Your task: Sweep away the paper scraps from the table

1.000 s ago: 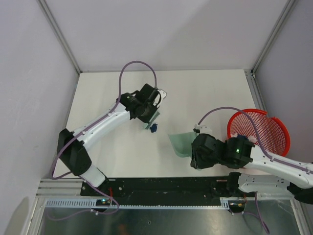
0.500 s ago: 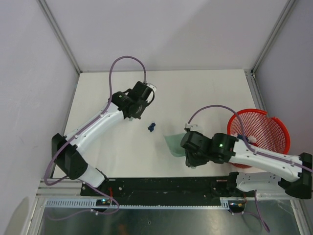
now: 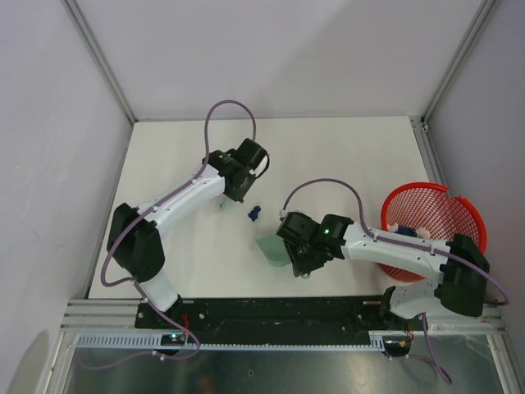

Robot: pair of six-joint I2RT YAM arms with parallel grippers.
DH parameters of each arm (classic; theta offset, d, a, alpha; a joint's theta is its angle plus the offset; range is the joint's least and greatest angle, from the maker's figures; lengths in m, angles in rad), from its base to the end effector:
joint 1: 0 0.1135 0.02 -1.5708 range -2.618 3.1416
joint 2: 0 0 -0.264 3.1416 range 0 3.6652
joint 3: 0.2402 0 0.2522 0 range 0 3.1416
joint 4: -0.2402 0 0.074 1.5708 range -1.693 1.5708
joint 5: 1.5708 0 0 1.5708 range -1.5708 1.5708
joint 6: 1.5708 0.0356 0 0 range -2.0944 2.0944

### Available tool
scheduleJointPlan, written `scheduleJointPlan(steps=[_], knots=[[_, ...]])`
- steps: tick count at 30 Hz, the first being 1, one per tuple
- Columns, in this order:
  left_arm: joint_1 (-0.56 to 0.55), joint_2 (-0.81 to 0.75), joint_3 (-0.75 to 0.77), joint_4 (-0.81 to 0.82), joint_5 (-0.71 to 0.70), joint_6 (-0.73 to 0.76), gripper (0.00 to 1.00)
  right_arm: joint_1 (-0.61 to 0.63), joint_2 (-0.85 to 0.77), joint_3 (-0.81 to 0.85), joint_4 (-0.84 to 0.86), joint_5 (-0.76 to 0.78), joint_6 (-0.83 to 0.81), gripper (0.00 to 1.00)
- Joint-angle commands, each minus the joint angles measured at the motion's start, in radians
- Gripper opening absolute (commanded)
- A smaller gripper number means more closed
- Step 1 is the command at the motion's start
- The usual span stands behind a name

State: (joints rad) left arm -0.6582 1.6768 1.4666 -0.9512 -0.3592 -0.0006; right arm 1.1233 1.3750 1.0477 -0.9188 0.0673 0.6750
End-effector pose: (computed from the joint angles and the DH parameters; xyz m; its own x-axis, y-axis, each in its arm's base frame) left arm 0.2788 -0.1998 0.2851 -0.7260 0.5607 -0.3983 0.4615 0.8265 0.3222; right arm 0.1124 0.2287 0.2467 -0.8765 -0.3852 -0.2889 -0.4387 0.8861 0.1496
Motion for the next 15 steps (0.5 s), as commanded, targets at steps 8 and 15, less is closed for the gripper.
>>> scheduleJointPlan(steps=[8,15], knots=[[-0.002,0.031,0.045,0.02,0.128,0.032,0.0,-0.063,0.098,0.037,0.107,-0.094,-0.159,0.0],[-0.067,0.036,0.013,0.02,0.132,0.054,0.0,-0.086,0.17,0.082,0.11,-0.113,-0.211,0.0]])
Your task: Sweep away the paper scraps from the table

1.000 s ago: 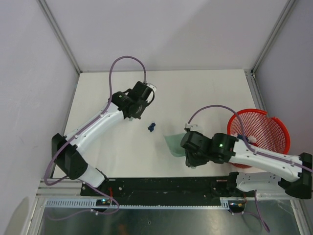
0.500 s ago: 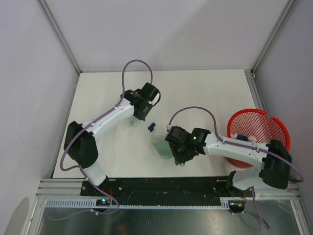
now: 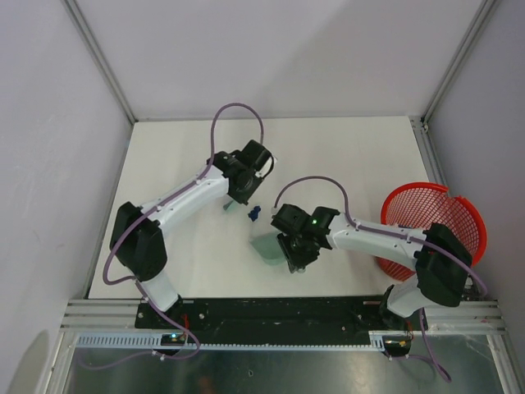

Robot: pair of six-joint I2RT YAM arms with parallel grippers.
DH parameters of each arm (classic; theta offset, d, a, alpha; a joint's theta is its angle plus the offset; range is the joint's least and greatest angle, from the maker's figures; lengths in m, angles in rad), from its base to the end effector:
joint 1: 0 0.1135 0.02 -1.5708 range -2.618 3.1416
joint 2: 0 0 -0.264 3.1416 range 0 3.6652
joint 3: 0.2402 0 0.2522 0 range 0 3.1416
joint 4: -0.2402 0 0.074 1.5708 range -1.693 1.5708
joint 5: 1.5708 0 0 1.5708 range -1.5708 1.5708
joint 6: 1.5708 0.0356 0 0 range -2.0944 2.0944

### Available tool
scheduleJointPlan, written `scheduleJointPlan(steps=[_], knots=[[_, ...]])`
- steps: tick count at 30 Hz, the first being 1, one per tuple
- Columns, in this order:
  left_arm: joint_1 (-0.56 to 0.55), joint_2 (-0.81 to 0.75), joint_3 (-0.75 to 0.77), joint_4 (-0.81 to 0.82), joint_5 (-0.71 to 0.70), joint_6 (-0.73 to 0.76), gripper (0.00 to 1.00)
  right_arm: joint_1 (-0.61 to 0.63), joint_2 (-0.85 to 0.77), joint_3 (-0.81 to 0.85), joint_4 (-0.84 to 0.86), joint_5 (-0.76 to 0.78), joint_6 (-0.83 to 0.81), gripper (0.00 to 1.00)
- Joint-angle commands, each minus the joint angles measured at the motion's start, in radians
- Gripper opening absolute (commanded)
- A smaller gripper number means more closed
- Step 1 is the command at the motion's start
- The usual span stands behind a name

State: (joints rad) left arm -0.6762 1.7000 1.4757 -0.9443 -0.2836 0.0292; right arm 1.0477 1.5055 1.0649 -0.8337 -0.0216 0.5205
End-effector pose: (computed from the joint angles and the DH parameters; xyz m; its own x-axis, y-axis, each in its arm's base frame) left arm 0.2781 -0.2104 0.2798 -0.7024 0.5995 -0.3838 0.5362 0.8002 0.2688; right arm 0.1402 0.2446 0.2219 -0.8468 -0.4731 -0.2432 -0.5165 0.8406 0.1632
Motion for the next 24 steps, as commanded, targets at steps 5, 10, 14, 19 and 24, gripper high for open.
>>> scheduleJointPlan(steps=[5,10,14,19,24], knots=[[-0.109,-0.011,-0.038,0.012,0.083,0.036,0.0,-0.015,0.084,0.093,0.023,-0.018,-0.066,0.0],[-0.154,-0.046,-0.086,0.012,0.106,0.027,0.0,-0.015,0.105,0.102,0.004,0.018,-0.068,0.0],[-0.174,-0.067,-0.117,0.012,0.125,0.009,0.0,-0.016,0.128,0.103,0.007,0.064,-0.067,0.0],[-0.181,-0.103,-0.146,0.014,0.199,-0.015,0.0,-0.014,0.154,0.102,0.025,0.114,-0.061,0.0],[-0.183,-0.141,-0.182,0.013,0.286,-0.021,0.0,-0.01,0.163,0.102,0.037,0.16,-0.057,0.0]])
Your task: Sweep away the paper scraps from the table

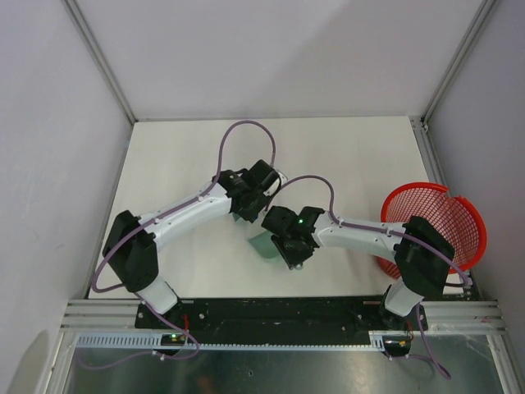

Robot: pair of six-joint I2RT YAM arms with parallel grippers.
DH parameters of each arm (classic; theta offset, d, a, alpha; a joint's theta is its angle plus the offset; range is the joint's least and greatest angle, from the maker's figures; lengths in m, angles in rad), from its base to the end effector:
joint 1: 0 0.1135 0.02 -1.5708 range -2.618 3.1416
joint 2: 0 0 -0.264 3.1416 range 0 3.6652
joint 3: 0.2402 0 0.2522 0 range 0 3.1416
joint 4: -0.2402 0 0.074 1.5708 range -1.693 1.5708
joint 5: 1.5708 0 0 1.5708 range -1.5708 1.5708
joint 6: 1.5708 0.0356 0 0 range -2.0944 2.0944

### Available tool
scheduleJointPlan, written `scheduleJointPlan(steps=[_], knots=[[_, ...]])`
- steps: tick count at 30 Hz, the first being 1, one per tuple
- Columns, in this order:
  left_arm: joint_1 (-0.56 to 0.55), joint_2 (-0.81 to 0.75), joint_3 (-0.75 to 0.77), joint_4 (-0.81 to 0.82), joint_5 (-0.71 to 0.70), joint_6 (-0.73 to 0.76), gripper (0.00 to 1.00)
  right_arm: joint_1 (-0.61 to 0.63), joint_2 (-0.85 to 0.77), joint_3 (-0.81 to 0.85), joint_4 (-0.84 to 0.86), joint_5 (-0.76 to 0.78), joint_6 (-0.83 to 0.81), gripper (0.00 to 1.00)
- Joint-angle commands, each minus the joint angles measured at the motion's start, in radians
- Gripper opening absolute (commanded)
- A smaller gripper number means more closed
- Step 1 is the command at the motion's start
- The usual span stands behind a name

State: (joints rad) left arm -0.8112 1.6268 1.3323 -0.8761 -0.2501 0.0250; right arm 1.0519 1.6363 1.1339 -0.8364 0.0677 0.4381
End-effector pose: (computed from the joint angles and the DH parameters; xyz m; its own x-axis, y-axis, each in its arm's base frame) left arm 0.2329 -0.2324 0.2635 -0.6181 0.6860 -0.3838 0.6518 0.7202 0.2376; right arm 0.1539 0.2646 0.2050 -0.8013 -0.5497 -0.2361 -0.5728 0.8188 0.0379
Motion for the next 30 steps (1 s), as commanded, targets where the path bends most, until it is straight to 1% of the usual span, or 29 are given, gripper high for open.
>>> scheduleJointPlan(steps=[1,12,14,20,30], knots=[[-0.049,-0.08,-0.044,-0.054,0.273,-0.033,0.0,-0.014,0.031,0.033,0.04,0.078,0.027,0.0],[-0.049,-0.165,-0.065,-0.049,0.451,-0.125,0.0,-0.002,0.01,0.033,0.053,0.142,0.031,0.0],[-0.048,-0.183,-0.065,-0.047,0.462,-0.131,0.0,0.0,0.005,0.033,0.051,0.154,0.035,0.0],[-0.049,-0.209,-0.082,-0.047,0.428,-0.146,0.0,0.006,-0.02,0.033,0.046,0.196,0.055,0.0],[-0.048,-0.274,-0.097,-0.061,0.303,-0.173,0.0,0.061,-0.043,0.033,0.049,0.307,0.107,0.0]])
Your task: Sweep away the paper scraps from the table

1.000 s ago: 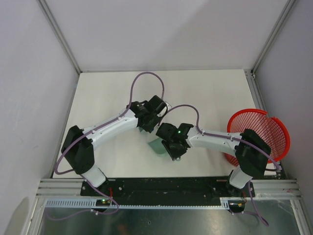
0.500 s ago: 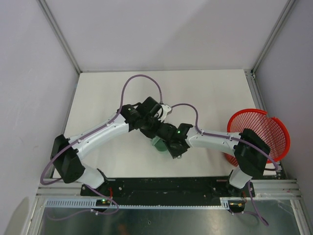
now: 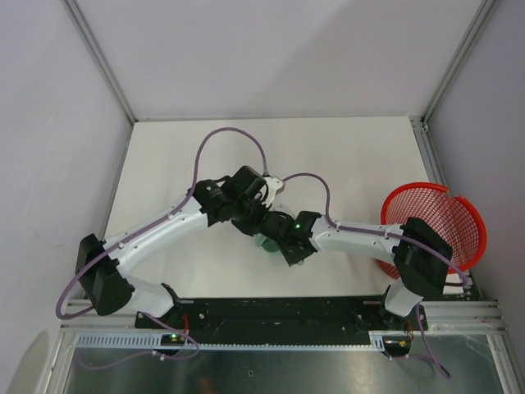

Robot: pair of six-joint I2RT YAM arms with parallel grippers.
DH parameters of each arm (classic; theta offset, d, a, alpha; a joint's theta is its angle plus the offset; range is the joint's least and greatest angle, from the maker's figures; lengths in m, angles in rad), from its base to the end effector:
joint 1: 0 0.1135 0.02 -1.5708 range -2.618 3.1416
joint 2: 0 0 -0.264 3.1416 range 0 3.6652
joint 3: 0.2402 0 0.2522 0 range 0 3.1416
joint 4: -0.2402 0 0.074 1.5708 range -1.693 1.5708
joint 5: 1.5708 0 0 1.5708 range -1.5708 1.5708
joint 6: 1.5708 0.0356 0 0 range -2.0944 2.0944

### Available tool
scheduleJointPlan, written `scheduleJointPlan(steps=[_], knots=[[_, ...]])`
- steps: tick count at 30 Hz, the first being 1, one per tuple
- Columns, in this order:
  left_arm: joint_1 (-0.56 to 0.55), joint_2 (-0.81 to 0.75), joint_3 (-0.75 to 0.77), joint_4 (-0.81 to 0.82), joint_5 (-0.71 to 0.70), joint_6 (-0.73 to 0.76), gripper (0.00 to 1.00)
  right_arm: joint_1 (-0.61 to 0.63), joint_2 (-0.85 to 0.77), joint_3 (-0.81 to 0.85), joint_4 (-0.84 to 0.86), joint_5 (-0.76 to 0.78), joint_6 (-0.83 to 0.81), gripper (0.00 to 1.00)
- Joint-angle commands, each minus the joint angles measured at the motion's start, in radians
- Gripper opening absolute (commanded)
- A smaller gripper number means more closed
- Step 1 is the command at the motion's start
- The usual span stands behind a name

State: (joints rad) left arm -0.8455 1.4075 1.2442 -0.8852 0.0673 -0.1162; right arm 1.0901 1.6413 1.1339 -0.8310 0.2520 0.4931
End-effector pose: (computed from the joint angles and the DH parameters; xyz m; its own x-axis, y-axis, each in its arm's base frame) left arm 0.1861 -0.2135 0.2984 -0.6602 0.5703 -0.4888 0.6970 0.7076 -0.1157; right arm 0.1497 0.2680 0.2047 -0.7903 -0.5240 -0.3177 -0.5200 0.8477 -0.1047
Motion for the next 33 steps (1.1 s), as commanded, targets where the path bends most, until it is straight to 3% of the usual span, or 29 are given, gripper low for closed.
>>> scheduleJointPlan(steps=[1,18,33], knots=[[-0.014,-0.065,-0.005,-0.057,-0.03,-0.034,0.0,0.032,-0.051,0.033,0.044,0.132,0.059,0.0],[0.034,-0.237,0.119,-0.183,-0.182,-0.038,0.0,0.073,-0.212,0.033,0.042,0.202,0.094,0.0],[0.039,-0.329,0.275,-0.276,-0.295,-0.062,0.0,0.125,-0.176,0.032,0.117,0.332,0.119,0.0]])
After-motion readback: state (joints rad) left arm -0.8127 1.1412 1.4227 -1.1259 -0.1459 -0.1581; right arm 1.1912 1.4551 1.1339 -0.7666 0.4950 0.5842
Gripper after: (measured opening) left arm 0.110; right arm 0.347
